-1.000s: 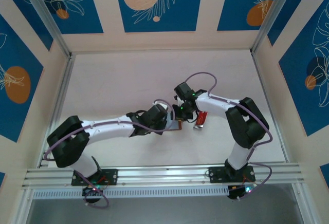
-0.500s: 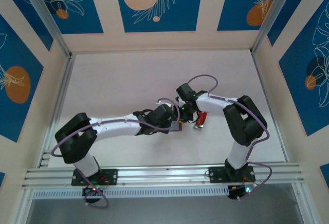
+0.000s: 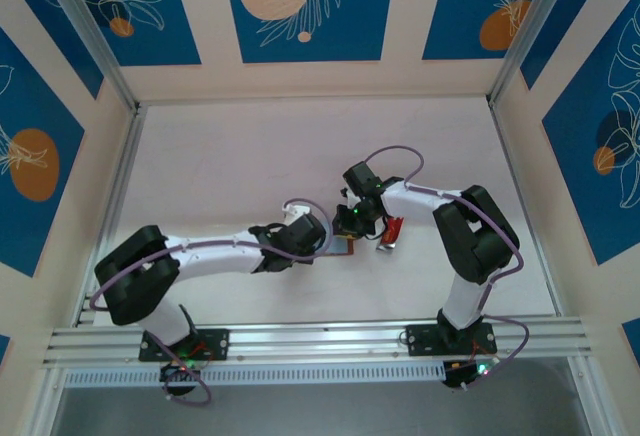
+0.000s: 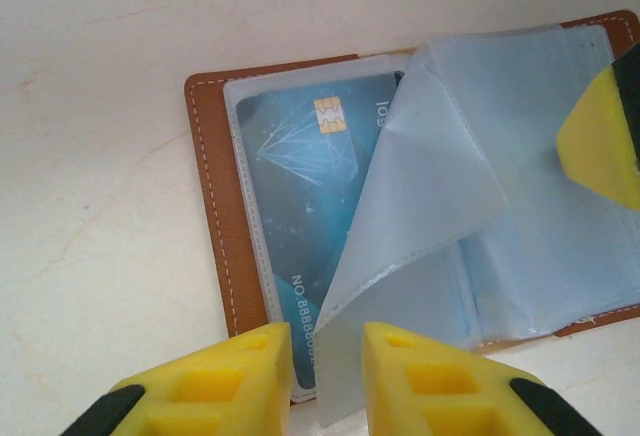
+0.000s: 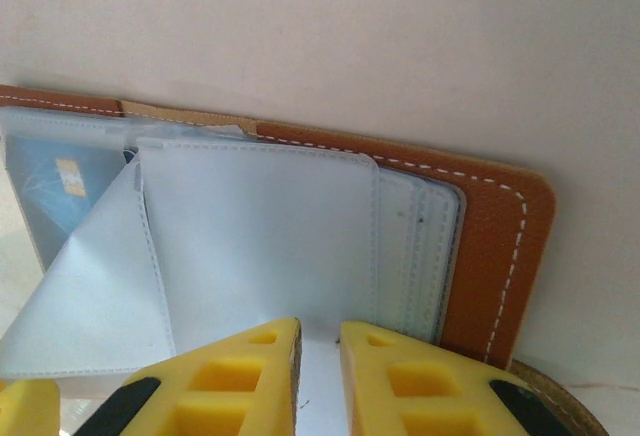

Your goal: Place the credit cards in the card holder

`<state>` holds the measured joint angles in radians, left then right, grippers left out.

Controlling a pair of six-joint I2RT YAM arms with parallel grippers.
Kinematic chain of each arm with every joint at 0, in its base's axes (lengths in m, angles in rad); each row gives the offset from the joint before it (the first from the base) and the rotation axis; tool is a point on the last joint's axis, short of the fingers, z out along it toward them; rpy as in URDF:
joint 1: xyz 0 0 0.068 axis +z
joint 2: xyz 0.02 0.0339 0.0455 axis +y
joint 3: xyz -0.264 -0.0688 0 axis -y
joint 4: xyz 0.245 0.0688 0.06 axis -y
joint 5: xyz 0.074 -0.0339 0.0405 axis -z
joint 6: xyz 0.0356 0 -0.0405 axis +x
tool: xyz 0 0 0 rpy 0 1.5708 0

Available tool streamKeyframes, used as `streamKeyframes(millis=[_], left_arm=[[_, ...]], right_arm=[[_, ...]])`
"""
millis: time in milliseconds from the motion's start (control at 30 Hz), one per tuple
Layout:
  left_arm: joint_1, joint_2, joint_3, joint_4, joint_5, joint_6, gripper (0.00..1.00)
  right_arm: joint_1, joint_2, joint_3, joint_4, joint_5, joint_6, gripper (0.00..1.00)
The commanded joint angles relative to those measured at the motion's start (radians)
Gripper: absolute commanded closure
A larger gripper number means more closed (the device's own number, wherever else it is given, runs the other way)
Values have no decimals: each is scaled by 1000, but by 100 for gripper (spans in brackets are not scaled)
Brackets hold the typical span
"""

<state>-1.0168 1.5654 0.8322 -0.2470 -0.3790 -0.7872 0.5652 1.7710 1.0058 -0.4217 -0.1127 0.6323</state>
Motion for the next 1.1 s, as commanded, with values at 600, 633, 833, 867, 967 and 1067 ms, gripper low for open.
streamKeyframes(millis=[600, 633, 833, 867, 967, 1067], left_arm=[[-9, 24, 82, 51, 41, 63, 80], [-7, 27, 86, 31, 24, 59, 79], [6, 46, 94, 2, 0, 72, 73], [8, 51, 96, 2, 2, 78, 72], [10, 76, 112, -7, 6, 100, 73], [11, 93, 123, -15, -2, 114, 73]], right_arm=[[7, 30, -10, -22, -25, -17, 80], [7, 30, -10, -23, -26, -18, 80], [7, 22, -1, -36, -26, -26, 80], [7, 15, -2, -38, -24, -28, 80], [7, -3, -3, -45, -15, -32, 80], [5, -6, 1, -55, -14, -37, 80]])
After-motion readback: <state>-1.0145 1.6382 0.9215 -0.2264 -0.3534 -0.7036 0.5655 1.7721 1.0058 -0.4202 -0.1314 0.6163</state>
